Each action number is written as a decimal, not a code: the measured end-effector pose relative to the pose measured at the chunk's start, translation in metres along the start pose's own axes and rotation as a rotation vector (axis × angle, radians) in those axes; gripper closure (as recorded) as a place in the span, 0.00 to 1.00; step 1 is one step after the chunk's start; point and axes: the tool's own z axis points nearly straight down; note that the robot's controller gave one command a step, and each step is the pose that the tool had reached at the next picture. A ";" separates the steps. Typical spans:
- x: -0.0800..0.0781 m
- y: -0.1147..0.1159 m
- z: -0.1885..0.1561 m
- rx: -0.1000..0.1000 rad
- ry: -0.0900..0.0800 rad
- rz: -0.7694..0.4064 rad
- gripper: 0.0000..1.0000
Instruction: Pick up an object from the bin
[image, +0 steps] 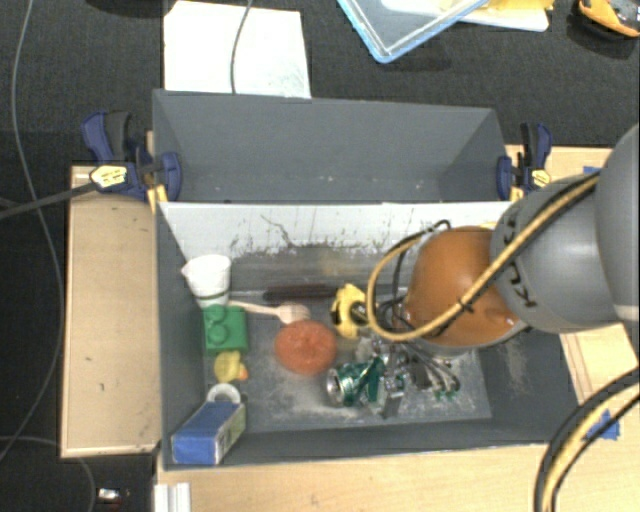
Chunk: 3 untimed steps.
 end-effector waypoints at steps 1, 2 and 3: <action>0.003 0.000 -0.015 -0.001 0.008 0.001 1.00; 0.000 0.000 -0.053 0.000 -0.002 0.002 1.00; 0.000 0.000 -0.073 0.000 -0.001 0.005 1.00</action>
Offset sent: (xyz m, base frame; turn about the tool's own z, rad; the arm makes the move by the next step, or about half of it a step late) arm -0.0021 -0.0001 0.0286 0.0007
